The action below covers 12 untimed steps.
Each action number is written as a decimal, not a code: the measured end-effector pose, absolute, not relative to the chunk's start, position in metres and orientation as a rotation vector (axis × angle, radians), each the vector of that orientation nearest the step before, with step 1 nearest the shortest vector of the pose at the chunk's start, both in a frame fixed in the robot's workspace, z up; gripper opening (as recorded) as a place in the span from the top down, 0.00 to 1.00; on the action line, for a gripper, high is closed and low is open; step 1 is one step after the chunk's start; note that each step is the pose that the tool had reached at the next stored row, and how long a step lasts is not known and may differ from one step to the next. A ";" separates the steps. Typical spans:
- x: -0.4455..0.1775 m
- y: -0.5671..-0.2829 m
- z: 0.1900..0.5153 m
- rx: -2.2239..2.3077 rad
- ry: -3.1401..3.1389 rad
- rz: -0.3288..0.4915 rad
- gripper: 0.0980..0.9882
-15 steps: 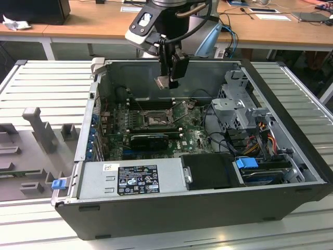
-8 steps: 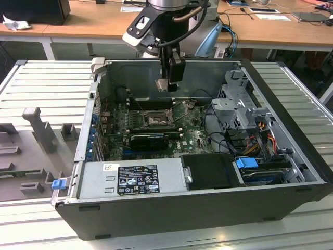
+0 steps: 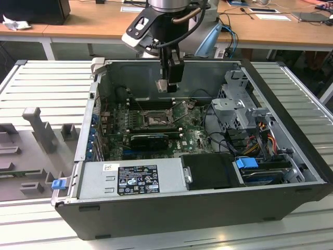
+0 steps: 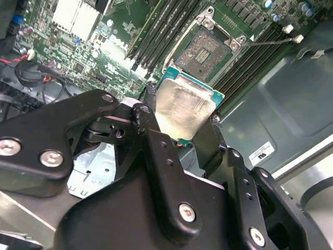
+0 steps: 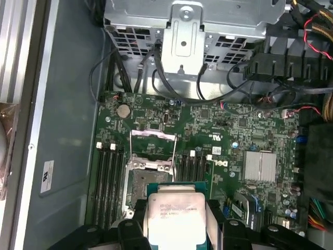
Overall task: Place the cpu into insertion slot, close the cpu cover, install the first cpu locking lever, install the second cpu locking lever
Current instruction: 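Place the cpu into insertion slot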
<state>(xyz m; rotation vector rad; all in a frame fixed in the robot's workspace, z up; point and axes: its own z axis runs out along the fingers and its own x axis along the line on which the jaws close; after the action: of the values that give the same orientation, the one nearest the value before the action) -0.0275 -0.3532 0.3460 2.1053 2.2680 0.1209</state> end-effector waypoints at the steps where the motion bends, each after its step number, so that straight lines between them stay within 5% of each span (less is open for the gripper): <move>1: -0.028 -0.353 0.345 2.130 2.243 0.120 0.52; 12: -0.033 -0.352 0.314 2.172 2.201 0.117 0.52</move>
<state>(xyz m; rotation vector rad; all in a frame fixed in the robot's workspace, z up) -0.0330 -0.3520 0.3135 2.1718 2.2014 0.1171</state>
